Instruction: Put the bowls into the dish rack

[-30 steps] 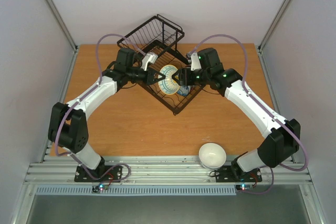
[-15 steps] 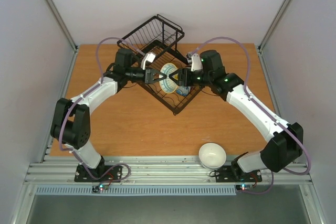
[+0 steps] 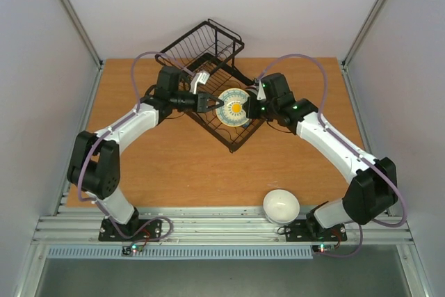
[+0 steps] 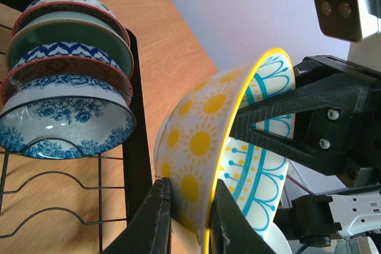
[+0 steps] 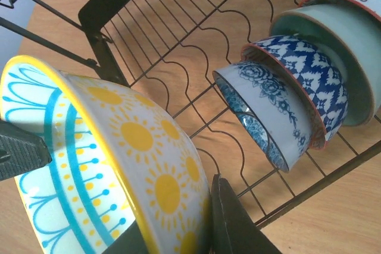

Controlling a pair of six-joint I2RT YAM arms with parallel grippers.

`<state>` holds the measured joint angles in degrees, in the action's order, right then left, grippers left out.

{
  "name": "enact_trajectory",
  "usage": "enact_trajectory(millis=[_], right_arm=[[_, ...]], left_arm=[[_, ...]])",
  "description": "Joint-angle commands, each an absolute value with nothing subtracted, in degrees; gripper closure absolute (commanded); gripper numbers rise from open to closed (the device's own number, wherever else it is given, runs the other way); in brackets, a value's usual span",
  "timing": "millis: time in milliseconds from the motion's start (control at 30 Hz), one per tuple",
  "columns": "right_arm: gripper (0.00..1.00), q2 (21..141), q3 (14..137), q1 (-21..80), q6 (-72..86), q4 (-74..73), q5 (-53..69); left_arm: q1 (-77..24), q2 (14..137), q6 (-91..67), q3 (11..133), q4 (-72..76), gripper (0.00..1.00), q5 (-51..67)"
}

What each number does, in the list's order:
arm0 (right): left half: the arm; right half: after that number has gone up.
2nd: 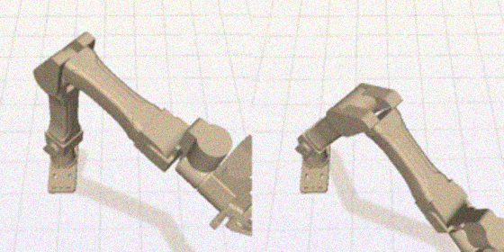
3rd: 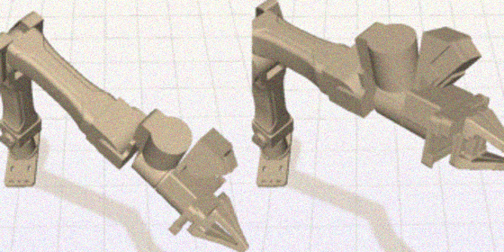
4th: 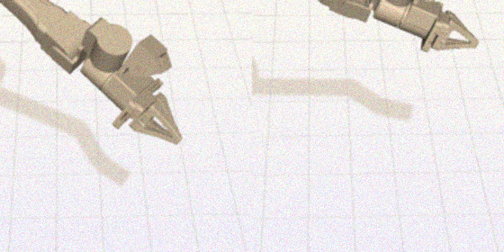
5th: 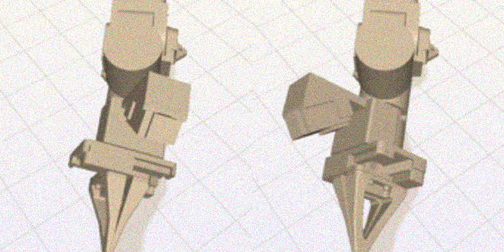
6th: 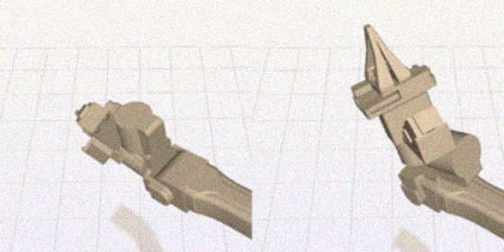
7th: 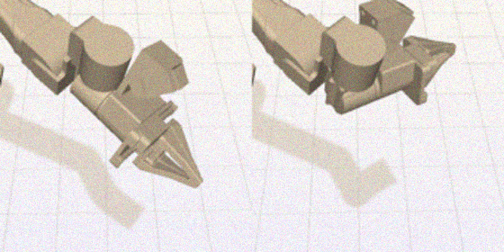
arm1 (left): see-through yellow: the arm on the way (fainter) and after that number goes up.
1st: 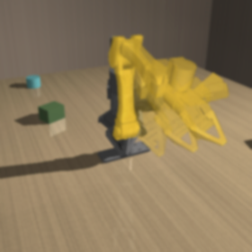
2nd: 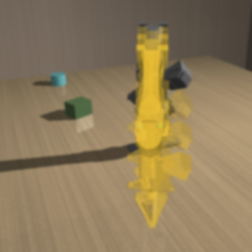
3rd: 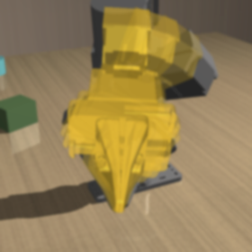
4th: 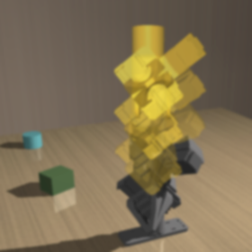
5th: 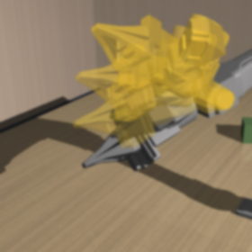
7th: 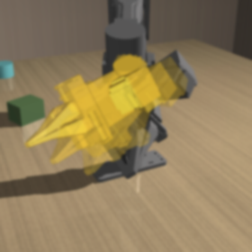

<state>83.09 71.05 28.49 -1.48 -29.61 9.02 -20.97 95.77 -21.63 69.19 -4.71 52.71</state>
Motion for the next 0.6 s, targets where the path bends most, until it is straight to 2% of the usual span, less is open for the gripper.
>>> enact_trajectory(millis=[0, 133, 167, 233, 267, 333, 433, 567], right_arm=[[0.99, 78.1, 73.8, 28.6, -4.4, -29.2, 24.2], [0.98, 78.2, 74.8, 28.6, -5.0, -30.0, 25.5], [0.92, 78.2, 74.8, 28.6, -5.1, -29.9, 25.7], [0.60, 77.9, 74.5, 28.6, -5.3, -29.7, 26.6], [0.50, 77.7, 74.3, 28.6, -5.2, -29.5, 26.8], [0.39, 76.9, 73.4, 28.6, -4.8, -29.1, 26.4], [0.31, 75.6, 71.9, 28.6, -4.1, -28.0, 26.4], [0.30, 74.7, 70.0, 28.6, -2.3, -25.0, 28.7]], left_arm=[[-17.2, 93.7, -19.9, 70.0, 2.4, 0.99, 63.0], [-17.3, 93.4, -19.7, 69.9, 2.5, 1.00, 63.0], [-17.2, 93.4, -19.7, 69.9, 2.5, 0.99, 63.2], [-17.2, 93.4, -19.8, 69.8, 2.6, 0.99, 63.6], [-17.3, 93.3, -19.9, 69.7, 2.8, 1.00, 64.0], [-17.3, 93.1, -20.0, 69.3, 4.0, 1.00, 64.8], [-17.1, 92.9, -21.4, 68.7, 6.5, 1.00, 66.1], [-17.1, 93.0, -24.6, 67.6, 11.3, 1.00, 68.5]])
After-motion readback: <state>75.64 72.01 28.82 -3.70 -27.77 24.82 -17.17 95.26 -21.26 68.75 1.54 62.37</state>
